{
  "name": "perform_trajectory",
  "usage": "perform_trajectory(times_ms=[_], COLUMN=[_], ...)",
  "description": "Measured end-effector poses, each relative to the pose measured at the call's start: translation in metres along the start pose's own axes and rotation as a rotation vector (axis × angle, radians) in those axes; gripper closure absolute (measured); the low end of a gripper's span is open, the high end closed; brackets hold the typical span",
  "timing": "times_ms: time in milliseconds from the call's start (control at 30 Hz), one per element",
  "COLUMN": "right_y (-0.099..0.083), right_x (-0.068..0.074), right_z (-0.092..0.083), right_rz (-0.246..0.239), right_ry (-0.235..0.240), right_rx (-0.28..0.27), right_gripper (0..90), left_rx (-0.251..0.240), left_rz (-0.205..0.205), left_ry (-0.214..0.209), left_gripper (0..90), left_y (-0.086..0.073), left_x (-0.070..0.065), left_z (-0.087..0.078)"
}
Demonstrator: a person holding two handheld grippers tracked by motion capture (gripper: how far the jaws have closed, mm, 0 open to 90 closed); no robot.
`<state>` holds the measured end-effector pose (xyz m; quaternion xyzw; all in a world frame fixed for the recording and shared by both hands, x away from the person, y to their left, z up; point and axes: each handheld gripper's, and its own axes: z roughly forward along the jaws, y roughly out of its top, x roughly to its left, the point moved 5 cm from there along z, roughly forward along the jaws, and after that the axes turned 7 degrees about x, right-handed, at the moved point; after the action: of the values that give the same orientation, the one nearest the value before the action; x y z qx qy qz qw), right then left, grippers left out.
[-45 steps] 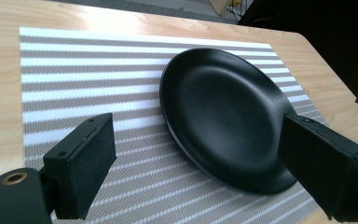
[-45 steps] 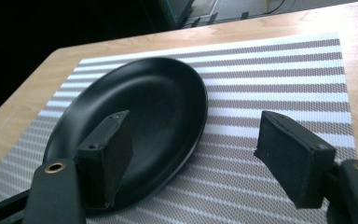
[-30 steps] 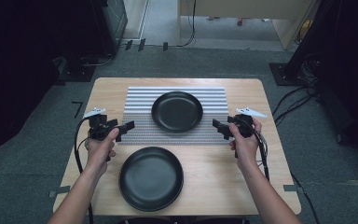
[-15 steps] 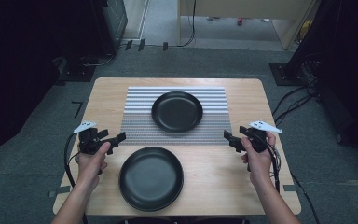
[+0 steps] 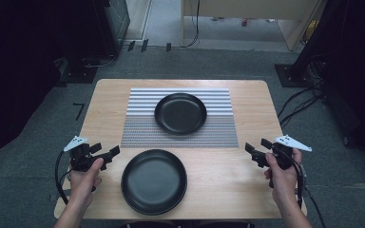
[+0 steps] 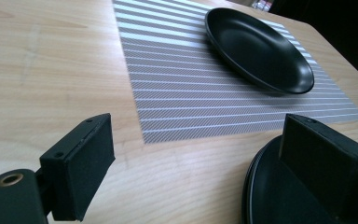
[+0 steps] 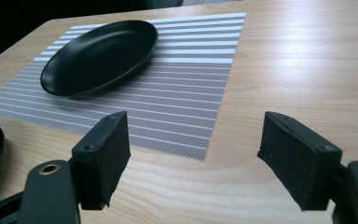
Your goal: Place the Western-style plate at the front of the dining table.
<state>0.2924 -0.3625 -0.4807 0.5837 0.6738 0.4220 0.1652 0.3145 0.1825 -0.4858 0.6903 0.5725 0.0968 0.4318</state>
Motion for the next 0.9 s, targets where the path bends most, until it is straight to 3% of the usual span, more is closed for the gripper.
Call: perform_trajectory(times_ms=[300, 600, 767, 900], right_y=[-0.022, -0.044, -0.056, -0.068], right_x=[-0.020, -0.037, -0.044, -0.053], right_z=[-0.022, -0.035, -0.039, -0.041], right_rz=[0.028, 0.044, 0.022, 0.021], right_ry=[-0.034, -0.076, -0.125, -0.163], right_rx=[0.000, 0.018, 0.035, 0.063], right_gripper=[24.1, 24.1, 24.1, 24.1], left_rx=[-0.004, -0.002, -0.003, 0.015], left_rz=[-0.008, 0.000, 0.020, 0.060], left_ry=[0.041, 0.112, 0.207, 0.326], left_gripper=[9.8, 9.9, 9.8, 9.8], left_y=[-0.015, -0.035, -0.051, -0.063], left_x=[0.011, 0.021, 0.025, 0.030], left_z=[-0.019, -0.029, -0.032, -0.031])
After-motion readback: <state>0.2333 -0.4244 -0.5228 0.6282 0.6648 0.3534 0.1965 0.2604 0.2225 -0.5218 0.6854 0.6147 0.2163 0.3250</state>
